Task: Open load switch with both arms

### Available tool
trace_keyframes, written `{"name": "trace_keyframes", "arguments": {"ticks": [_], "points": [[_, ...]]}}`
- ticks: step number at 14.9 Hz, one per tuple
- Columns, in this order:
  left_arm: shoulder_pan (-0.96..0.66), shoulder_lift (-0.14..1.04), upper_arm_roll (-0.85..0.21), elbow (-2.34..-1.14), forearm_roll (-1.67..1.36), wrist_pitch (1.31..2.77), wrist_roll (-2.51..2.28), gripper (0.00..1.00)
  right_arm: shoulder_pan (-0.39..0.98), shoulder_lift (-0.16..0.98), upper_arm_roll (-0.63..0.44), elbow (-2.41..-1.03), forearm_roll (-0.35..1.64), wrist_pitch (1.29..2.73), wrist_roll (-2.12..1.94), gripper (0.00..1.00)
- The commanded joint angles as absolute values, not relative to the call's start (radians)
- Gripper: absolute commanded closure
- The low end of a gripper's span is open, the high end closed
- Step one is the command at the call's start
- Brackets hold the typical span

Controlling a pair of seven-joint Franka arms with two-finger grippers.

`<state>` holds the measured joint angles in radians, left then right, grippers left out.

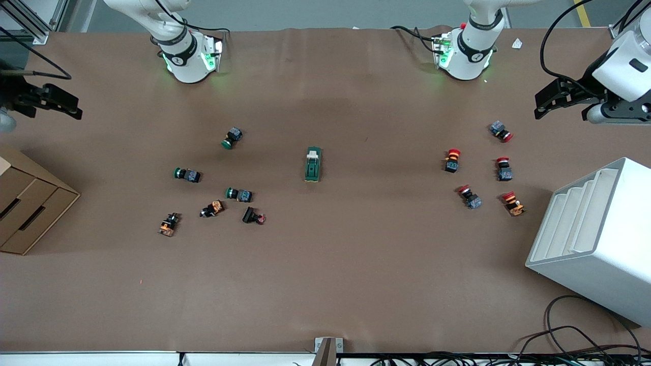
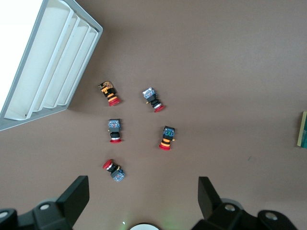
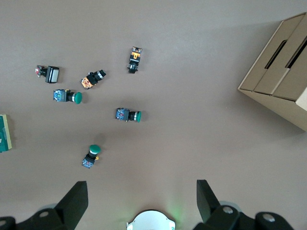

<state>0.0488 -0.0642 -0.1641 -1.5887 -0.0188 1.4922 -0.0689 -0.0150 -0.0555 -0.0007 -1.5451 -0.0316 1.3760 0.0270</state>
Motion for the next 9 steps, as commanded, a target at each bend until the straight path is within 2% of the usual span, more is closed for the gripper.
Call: {"name": "trace_keyframes", "arguments": {"ticks": [1,9], "points": [[0.054,-0.089,-0.153,-1.602,-0.037,1.502,-0.038,0.0,-0.031,-0.117,-0.005,-1.591,-0.014,1.379,0.014,0.0],[0.052,-0.06,-0.153,-1.562,-0.025,1.502,-0.021,0.0,-0.028,-0.114,-0.005,-1.591,0.012,1.407,-0.023,0.0]]}}
